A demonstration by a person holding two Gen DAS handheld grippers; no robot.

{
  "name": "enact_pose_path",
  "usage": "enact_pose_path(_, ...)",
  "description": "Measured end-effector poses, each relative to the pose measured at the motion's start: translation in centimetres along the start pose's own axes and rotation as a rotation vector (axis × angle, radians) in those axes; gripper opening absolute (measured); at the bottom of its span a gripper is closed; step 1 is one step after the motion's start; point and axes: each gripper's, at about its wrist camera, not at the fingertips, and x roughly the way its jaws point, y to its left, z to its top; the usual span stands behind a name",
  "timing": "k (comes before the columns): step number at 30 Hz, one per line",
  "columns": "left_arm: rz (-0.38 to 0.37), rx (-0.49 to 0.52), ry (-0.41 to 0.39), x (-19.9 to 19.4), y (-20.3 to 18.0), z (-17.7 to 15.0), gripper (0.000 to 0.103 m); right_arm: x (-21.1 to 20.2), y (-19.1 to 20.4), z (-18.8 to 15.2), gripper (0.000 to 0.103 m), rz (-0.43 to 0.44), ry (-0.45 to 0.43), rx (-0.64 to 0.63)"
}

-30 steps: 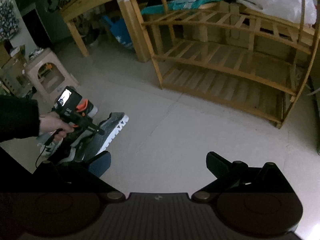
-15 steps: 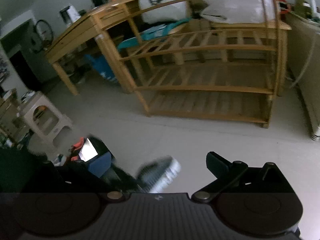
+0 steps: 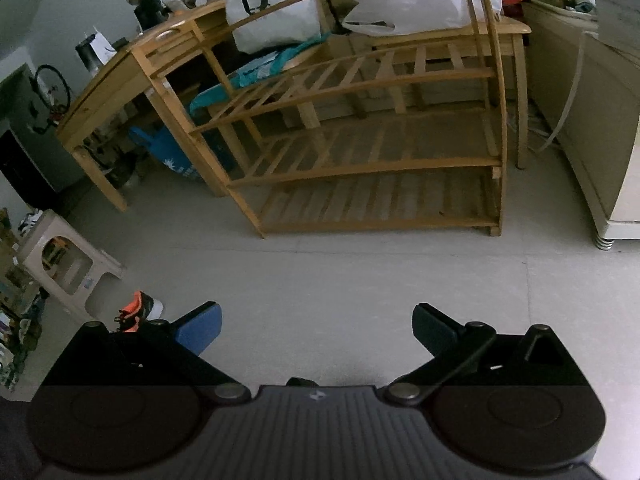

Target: Organize scattered shoes

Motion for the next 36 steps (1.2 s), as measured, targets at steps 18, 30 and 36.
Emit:
enact_pose_path(18, 0.183, -0.161, -0.009, -20.5, 8.5, -8.3, 0.103, 7.1, 2.5, -5.5, 0.103, -0.175, 0.281, -0.302)
enact_pose_path(30, 0.093, -0.408, -0.291, -31.5, 12.2, -7.3, 0.103, 11.5, 5.0, -11.0, 0.103, -0.314, 0.434, -0.484)
enact_pose_path(36, 0.037, -0.335, -0.219, -30.4, 12.6, -7.0, 0.103, 13.4, 4.5, -13.3, 0.103, -0.269, 0.504, -0.437)
